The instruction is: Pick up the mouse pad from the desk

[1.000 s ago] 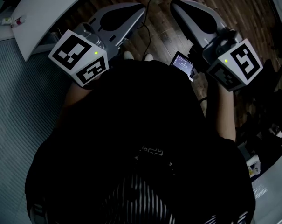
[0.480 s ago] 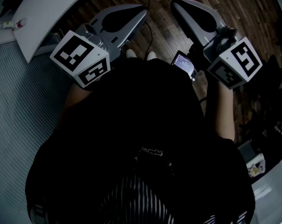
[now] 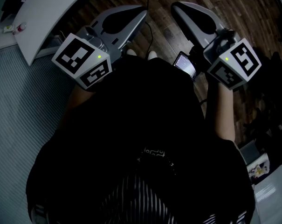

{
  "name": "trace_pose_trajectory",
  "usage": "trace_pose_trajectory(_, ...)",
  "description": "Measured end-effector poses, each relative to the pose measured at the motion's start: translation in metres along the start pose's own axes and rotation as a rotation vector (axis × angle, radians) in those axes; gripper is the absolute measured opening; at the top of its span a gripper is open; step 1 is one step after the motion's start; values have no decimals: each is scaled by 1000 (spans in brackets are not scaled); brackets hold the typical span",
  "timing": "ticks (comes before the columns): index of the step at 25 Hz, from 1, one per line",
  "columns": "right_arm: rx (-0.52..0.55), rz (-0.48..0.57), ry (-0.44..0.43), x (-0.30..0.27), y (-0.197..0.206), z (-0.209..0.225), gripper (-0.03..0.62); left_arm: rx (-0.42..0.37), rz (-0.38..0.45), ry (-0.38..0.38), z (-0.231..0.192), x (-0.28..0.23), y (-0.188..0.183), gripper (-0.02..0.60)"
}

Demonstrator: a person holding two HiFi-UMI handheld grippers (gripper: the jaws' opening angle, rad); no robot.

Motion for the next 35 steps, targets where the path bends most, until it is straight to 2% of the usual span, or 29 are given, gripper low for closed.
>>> trace_pose_trajectory(8,5,-14,30,-7,4,-1,5,-4,0,31,-11,3,0,8)
trace_pose_trajectory(14,21,-20,74,-7,-10,3,5,-9,7,94,-15,-9,-7,6)
trace_pose_trajectory(23,33,-61,107,-65,-29,1,5,-9,44,128,-75,9,-25,8)
trace_pose_trajectory(28,44,-33,96,-101,-43,-1,5,-7,99,160,-113,29,-38,6)
trace_pose_trajectory(35,23,-58,134,-156,-54,5,5,12,97,184,-165,52,-40,7)
Point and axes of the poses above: the fingertips, and each gripper's own axes: x backward along the fingers, z to its right, y out of its underside, the point moved 6 cm from there along x, backward along the fingers, and after that the axes turned 4 degrees about -z, right-handed, at the moved point
